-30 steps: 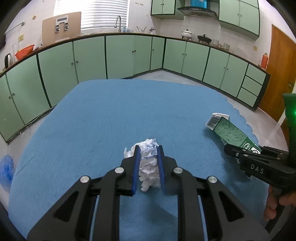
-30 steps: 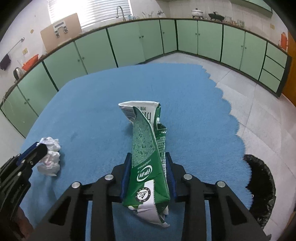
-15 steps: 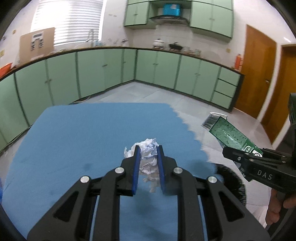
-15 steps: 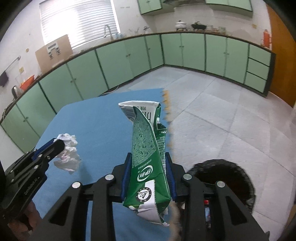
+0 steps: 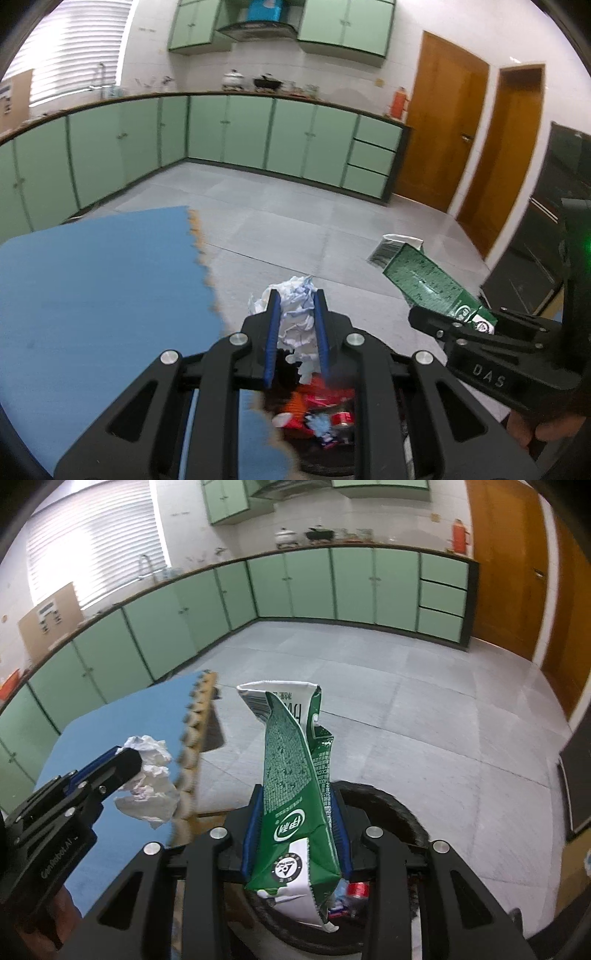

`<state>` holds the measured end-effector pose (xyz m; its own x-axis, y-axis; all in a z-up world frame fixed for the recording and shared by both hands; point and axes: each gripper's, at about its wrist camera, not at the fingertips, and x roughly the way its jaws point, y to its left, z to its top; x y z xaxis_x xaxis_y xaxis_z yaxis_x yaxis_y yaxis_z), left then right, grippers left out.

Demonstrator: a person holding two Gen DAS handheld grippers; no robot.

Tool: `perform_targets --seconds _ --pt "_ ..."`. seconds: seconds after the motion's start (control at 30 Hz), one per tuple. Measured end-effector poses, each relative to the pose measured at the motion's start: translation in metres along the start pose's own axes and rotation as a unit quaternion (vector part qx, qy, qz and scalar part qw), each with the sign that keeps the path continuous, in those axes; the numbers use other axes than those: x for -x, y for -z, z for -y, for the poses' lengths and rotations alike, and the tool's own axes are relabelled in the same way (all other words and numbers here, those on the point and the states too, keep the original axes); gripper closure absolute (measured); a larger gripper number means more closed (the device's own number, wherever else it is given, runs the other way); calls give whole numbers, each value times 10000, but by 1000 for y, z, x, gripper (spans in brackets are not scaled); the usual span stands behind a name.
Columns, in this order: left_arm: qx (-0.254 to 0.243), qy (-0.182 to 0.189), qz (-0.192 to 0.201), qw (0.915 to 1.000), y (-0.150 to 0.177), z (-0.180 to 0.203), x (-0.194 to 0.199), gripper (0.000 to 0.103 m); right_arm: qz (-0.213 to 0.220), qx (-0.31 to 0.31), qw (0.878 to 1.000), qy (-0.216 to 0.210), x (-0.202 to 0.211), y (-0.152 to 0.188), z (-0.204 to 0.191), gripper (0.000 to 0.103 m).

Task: Collect trash
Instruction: 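Lift the tissue and green carton and carry both over the bin, then open the left gripper while the right gripper opens, dropping tissue and carton into the bin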

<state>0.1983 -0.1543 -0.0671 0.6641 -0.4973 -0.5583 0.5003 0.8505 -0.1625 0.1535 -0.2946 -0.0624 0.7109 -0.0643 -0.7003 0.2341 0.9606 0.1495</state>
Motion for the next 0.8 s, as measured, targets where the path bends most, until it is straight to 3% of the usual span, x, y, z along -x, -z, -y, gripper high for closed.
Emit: perform_targets --seconds 0.13,0.33,0.43,0.5,0.8 --pt "-117 165 -198 9996 7 19 -24 85 -124 -161 9996 221 -11 6 30 69" --pt "-53 335 -480 9983 8 20 -52 70 -404 -272 9980 406 -38 15 57 64" --pt "-69 381 -541 9978 11 21 -57 55 -490 -353 9967 539 -49 22 66 46" --pt "-59 403 -515 9978 11 19 -56 44 -485 -426 9960 612 -51 24 71 44" --pt "130 477 -321 9983 2 10 -35 33 -266 -292 9951 909 -35 22 72 21"
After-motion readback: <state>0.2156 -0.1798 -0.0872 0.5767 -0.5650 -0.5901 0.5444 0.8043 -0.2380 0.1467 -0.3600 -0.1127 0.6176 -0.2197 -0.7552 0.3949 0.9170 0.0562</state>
